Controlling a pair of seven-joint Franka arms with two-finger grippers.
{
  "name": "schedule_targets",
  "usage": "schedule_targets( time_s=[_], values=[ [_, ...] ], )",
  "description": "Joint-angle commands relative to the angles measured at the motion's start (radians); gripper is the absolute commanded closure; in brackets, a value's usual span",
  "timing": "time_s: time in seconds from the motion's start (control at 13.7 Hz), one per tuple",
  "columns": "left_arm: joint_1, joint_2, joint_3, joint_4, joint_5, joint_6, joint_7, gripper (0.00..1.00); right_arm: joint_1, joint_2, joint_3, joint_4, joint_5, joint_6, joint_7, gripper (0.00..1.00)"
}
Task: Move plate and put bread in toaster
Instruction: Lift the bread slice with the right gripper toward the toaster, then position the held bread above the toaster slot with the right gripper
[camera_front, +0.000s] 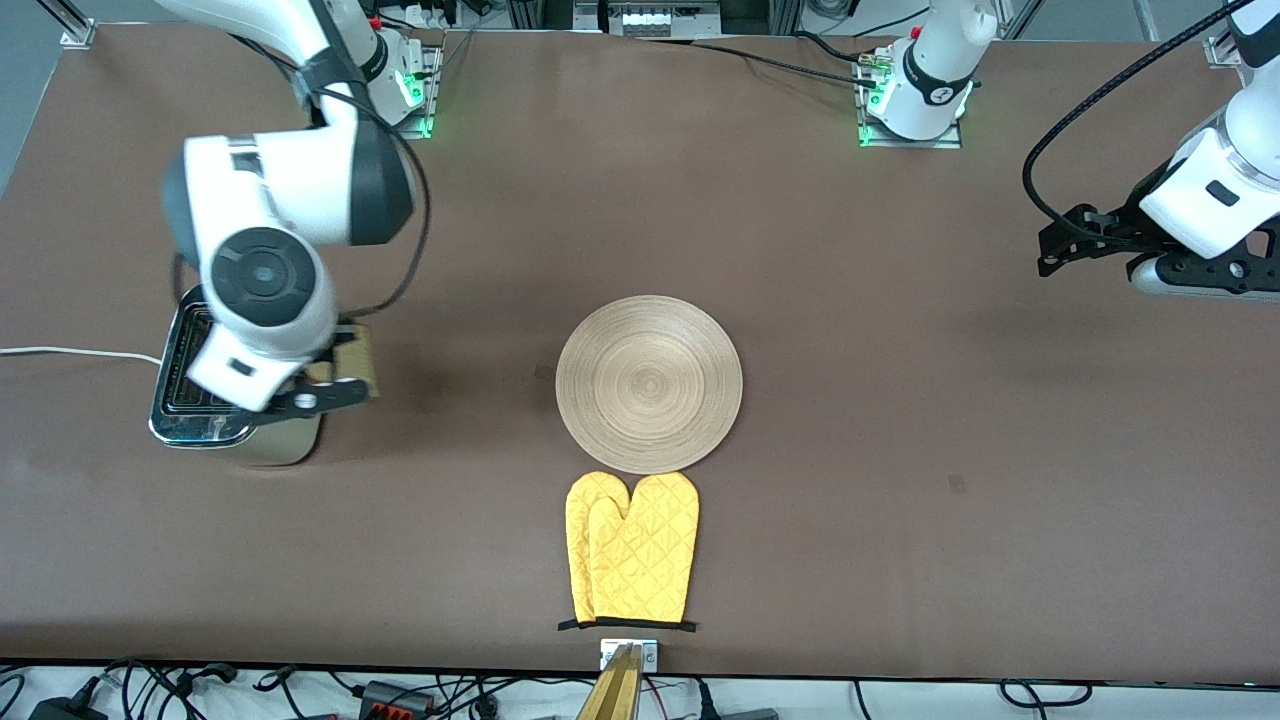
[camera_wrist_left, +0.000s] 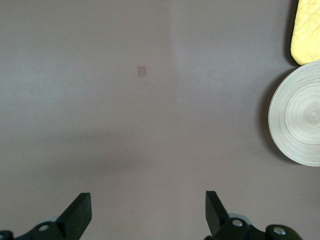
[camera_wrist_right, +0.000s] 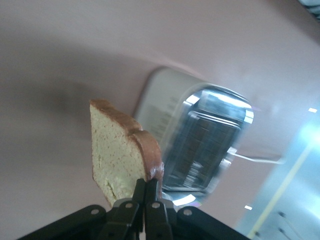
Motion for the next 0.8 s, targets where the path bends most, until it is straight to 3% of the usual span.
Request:
schedule_targets(
  time_s=[0.0, 0.29, 0.73],
  values=[
    [0.001, 0.011, -0.007, 0.033, 0.019, -0.024, -0.014, 0.0, 0.019, -0.034, -0.04, -0.003, -0.093, -0.041, -0.066, 1.0],
    [-0.001, 0.011, -0.007, 0.033, 0.019, -0.026, -0.014, 0.0, 0.016, -0.034, -0.068, -0.004, -0.241, -0.09, -0.139, 1.0],
    [-0.001, 0.01, -0.007, 0.033, 0.019, -0.027, -0.013, 0.0, -0.048, 0.013, -0.088, -0.018, -0.204, -0.095, -0.069, 1.0]
  ],
)
